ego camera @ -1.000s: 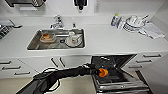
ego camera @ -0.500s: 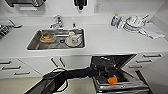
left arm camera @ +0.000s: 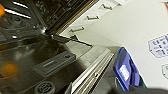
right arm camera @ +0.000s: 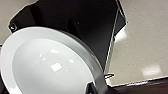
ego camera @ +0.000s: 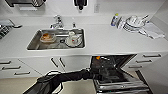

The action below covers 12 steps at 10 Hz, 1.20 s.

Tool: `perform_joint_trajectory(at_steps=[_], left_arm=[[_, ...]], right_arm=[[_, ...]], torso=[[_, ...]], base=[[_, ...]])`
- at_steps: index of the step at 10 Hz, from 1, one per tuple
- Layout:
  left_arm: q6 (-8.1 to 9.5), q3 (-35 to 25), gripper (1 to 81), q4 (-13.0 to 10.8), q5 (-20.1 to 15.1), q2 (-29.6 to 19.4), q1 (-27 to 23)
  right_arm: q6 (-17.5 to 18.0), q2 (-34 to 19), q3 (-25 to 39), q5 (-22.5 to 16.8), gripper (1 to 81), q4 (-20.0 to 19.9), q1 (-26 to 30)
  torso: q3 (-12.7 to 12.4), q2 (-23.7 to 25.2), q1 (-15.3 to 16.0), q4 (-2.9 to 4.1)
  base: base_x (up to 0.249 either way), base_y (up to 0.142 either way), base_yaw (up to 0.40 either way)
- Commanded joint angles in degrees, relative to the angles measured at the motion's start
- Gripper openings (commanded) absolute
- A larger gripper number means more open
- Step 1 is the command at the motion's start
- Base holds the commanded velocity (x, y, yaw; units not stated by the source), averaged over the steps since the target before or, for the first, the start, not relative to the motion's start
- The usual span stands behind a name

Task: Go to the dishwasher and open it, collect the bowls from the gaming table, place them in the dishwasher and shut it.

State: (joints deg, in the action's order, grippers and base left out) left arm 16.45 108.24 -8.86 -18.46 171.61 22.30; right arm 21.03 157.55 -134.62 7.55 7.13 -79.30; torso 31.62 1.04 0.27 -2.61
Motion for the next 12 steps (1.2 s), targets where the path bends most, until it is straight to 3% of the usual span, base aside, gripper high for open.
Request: perform_joint_trajectory(at_steps=[1,3,6,8,9,10,12], left_arm=[[-1.58,-11.96,81.1,-0.62,-3.41,-10.53,-0.11],[-2.47,-20.58,81.1,-3.00,-5.54,-21.53,3.76],[-2.47,-27.20,81.1,-4.32,-5.45,-31.50,7.89],[-2.47,-27.73,81.1,-5.64,-4.83,-34.31,15.17],[-2.38,-27.64,81.1,-7.66,-4.66,-35.45,19.48],[-2.38,-25.89,81.1,-9.94,-4.40,-35.72,23.89],[-2.47,-20.00,81.1,-11.09,-1.14,-35.28,31.53]], right_arm=[[-0.11,-5.18,7.77,-0.36,1.0,0.70,0.49],[0.06,-10.91,17.12,-0.16,1.0,0.34,3.12],[1.73,-20.94,30.74,-0.43,1.0,-0.01,7.96],[4.28,-27.88,39.53,-0.60,1.0,-0.01,13.23],[6.48,-31.22,43.75,-0.78,1.0,0.08,15.87],[7.80,-32.89,45.69,-0.87,1.0,-0.01,18.78],[10.88,-33.59,46.65,-3.33,1.0,0.08,24.84]], torso=[[0.00,0.00,0.00,0.00],[0.00,0.00,0.00,0.00],[0.00,-0.02,0.00,0.00],[0.00,-0.02,0.00,0.00],[0.00,-0.02,0.00,0.00],[0.00,-0.02,0.00,0.00],[0.00,-0.02,0.00,0.00]], base=[[0.000,0.000,0.000],[0.000,0.000,0.000],[0.000,0.000,0.000],[0.000,0.000,0.000],[0.000,0.000,0.000],[0.000,0.000,0.000],[0.000,0.000,0.000]])
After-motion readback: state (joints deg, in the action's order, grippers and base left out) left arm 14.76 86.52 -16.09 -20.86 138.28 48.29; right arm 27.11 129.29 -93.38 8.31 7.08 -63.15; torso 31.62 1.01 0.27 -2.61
